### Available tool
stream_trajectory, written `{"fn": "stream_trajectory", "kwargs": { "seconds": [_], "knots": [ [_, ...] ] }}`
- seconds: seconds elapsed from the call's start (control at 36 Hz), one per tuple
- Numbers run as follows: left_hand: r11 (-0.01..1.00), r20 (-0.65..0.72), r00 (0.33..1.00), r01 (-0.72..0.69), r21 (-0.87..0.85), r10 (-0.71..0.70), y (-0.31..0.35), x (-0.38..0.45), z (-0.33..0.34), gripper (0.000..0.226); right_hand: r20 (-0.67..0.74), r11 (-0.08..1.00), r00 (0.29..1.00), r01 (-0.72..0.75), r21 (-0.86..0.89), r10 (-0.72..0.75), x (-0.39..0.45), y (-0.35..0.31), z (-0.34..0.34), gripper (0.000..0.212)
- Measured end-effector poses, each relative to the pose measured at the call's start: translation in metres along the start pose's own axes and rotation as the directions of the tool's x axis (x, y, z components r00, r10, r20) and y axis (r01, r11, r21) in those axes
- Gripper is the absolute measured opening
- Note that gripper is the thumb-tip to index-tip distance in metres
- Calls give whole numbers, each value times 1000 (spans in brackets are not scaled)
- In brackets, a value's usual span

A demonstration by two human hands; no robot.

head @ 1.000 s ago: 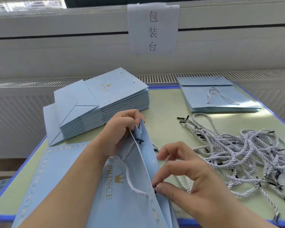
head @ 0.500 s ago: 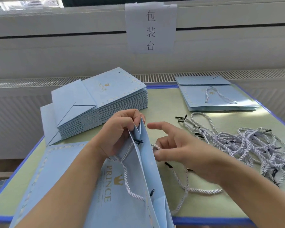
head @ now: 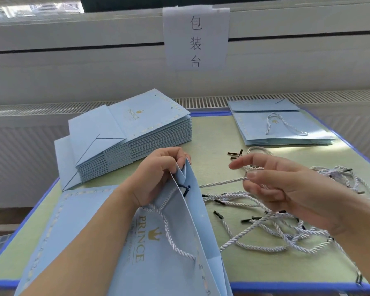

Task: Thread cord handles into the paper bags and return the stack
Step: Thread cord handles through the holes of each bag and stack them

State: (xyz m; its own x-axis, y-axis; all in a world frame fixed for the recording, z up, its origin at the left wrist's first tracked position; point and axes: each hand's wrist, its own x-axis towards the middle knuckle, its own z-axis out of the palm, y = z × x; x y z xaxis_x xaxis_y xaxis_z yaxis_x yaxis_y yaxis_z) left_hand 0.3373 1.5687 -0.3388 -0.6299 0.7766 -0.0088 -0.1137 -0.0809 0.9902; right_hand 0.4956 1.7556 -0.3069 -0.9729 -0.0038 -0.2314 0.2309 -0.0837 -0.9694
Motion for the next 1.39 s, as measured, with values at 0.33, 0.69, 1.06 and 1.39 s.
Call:
{"fn": "stream_trajectory", "kwargs": {
  "seconds": [0.33, 0.69, 1.06, 1.39],
  "knots": [
    [994, -69, 996, -48, 99, 55, -1, 1, -2, 16, -181, 746, 937, 112, -657, -300, 4, 4, 20, 19],
    [857, -228, 915, -191, 479, 332, 0, -2, 42, 2, -33, 522, 970, 101, -847, -241, 31, -19, 55, 74],
    [167, 106, 982, -132, 977, 158, 40, -57, 56, 77, -420, 956, 876, 287, 56, -238, -7, 0, 42, 22],
    [195, 64, 988, -36, 980, -140, -17, -100, 53, 84, -517, 960, 819, 279, -21, -249, -56, 52, 72, 45]
  ]
}}
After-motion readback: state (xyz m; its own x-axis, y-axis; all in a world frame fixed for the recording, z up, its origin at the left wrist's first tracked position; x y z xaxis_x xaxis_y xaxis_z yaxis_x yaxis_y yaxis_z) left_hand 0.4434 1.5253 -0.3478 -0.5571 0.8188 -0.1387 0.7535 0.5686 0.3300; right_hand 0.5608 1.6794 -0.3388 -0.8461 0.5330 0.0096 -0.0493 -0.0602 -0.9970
